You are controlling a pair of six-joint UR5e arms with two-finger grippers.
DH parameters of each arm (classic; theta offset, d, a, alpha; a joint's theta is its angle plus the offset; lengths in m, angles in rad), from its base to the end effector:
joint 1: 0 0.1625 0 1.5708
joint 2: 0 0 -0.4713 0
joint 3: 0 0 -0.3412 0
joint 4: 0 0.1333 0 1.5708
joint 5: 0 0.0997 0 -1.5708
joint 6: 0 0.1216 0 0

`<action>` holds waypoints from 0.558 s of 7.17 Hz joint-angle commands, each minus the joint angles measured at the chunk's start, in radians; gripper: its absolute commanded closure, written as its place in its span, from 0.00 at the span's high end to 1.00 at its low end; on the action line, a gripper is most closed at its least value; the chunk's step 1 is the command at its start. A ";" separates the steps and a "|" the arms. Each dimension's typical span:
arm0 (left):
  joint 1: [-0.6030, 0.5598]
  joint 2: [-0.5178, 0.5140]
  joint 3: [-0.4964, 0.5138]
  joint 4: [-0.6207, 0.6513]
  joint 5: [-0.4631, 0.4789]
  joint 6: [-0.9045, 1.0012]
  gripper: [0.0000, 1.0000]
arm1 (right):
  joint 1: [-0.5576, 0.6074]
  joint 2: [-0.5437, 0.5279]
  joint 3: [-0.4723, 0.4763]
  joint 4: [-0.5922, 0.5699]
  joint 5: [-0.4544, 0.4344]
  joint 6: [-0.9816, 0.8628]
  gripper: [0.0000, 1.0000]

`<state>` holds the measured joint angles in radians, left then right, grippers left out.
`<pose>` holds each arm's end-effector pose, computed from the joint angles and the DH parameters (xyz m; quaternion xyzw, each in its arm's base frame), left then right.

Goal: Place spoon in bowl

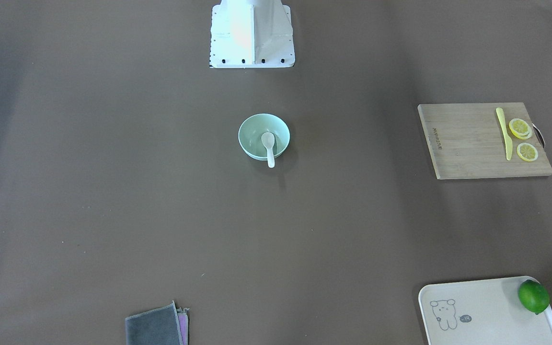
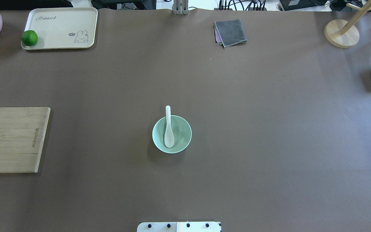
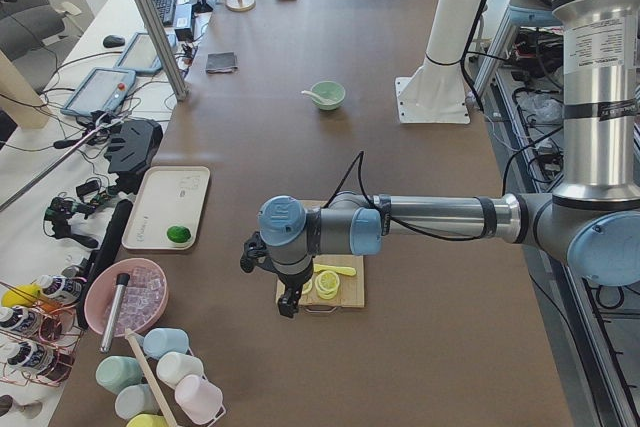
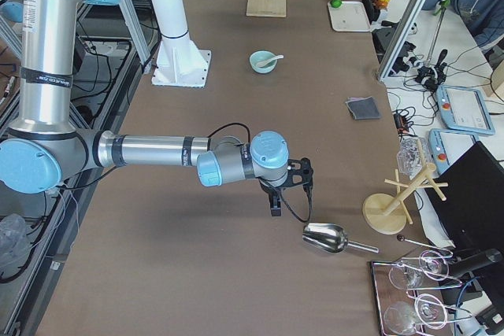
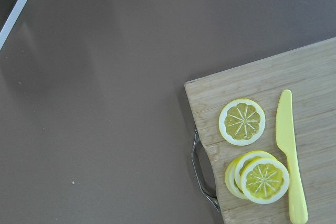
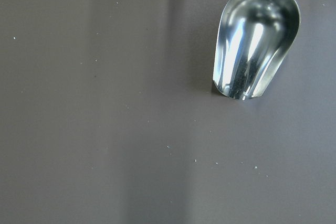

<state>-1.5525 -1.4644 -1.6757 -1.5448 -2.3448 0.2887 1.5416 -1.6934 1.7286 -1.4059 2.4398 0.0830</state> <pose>-0.0412 -0.3892 0.7213 0.0383 0.3756 0.1365 0.9159 0.0288 -0.3977 0.6754 0.0670 -0.4233 -0.0178 0.9033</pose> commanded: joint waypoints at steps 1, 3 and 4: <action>-0.001 -0.004 0.002 0.005 -0.002 0.001 0.98 | 0.026 0.023 0.025 -0.137 -0.030 -0.078 1.00; -0.001 0.001 -0.001 -0.001 -0.002 0.003 0.98 | 0.026 0.014 0.023 -0.139 -0.048 -0.074 1.00; 0.000 -0.004 -0.002 -0.004 -0.002 0.003 0.98 | 0.025 0.012 0.009 -0.134 -0.057 -0.075 1.00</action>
<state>-1.5533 -1.4658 -1.6755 -1.5463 -2.3470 0.2908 1.5669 -1.6781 1.7480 -1.5413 2.3952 0.0084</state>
